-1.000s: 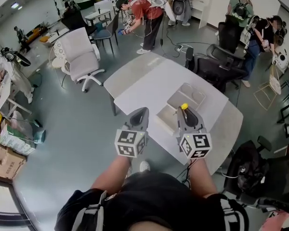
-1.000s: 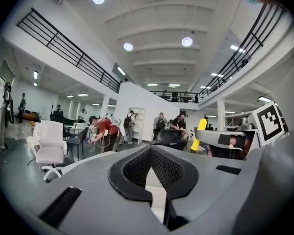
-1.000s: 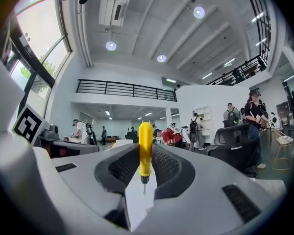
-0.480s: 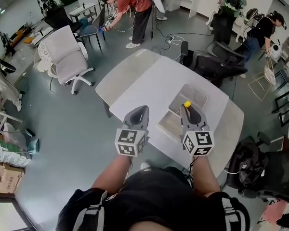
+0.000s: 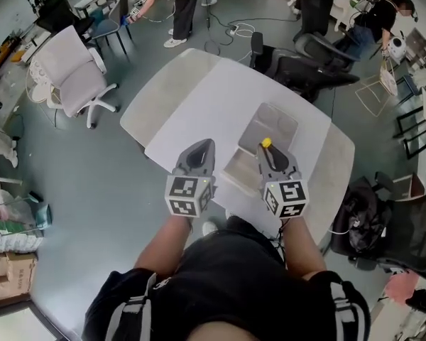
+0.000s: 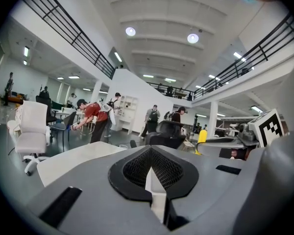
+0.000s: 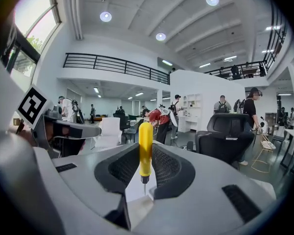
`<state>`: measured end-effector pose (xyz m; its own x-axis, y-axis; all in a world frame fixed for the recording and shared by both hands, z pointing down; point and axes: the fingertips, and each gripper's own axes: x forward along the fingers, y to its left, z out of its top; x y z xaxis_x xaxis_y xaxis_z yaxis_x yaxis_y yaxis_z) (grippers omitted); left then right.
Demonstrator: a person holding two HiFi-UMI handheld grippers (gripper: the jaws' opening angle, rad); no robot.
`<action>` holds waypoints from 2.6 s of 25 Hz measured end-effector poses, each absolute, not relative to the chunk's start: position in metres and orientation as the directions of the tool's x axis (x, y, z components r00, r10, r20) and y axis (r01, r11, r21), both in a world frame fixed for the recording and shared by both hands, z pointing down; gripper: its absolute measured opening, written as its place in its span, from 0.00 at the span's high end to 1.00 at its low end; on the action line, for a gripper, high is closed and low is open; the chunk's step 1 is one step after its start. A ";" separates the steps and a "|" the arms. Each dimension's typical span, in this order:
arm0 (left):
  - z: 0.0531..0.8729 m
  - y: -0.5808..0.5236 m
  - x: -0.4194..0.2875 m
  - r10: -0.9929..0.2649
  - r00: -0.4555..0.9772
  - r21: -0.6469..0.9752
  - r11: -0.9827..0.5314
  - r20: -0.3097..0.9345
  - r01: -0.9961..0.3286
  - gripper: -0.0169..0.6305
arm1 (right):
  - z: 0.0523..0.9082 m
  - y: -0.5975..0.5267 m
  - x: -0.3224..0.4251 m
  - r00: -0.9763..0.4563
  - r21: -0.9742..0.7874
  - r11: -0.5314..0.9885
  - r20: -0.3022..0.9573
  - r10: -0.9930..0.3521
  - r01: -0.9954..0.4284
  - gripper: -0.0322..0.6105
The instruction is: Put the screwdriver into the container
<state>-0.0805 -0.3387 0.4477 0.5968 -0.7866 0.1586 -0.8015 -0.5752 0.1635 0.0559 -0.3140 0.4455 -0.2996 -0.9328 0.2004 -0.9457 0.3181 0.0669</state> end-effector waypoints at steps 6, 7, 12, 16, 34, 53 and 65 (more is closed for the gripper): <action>0.467 -0.349 -0.068 -0.772 0.602 0.184 -0.574 0.204 -0.798 0.95 | 0.482 -0.326 0.063 -0.308 0.047 0.335 0.291 -0.906 -0.941 0.84; 0.471 -0.351 -0.066 -0.770 0.603 0.184 -0.574 0.210 -0.798 0.95 | 0.489 -0.329 0.064 -0.312 0.038 0.339 0.308 -0.899 -0.940 0.84; 0.488 -0.357 -0.061 -0.765 0.594 0.190 -0.563 0.248 -0.804 0.95 | 0.526 -0.339 0.068 -0.337 -0.041 0.352 0.411 -0.847 -0.935 0.84; 0.496 -0.356 -0.056 -0.761 0.592 0.203 -0.556 0.265 -0.806 0.95 | 0.565 -0.339 0.066 -0.345 -0.055 0.371 0.512 -0.787 -0.927 0.84; 0.507 -0.358 -0.074 -0.783 0.553 0.218 -0.508 0.285 -0.833 0.95 | 0.691 -0.327 0.042 -0.319 -0.048 0.494 0.817 -0.481 -0.868 0.84; 0.518 -0.360 -0.085 -0.797 0.519 0.210 -0.475 0.309 -0.855 0.95 | 0.756 -0.334 0.042 -0.206 -0.005 0.552 0.930 -0.303 -0.834 0.84; 0.506 -0.356 -0.091 -0.809 0.520 0.193 -0.483 0.273 -0.854 0.95 | 0.702 -0.333 0.042 -0.303 -0.058 0.464 0.826 -0.475 -0.884 0.86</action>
<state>-0.0912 -0.3562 0.5059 0.5197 -0.8095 0.2733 -0.8540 -0.4831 0.1931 0.0421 -0.3328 0.7025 -0.3033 -0.4746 0.8263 -0.8839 0.4641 -0.0579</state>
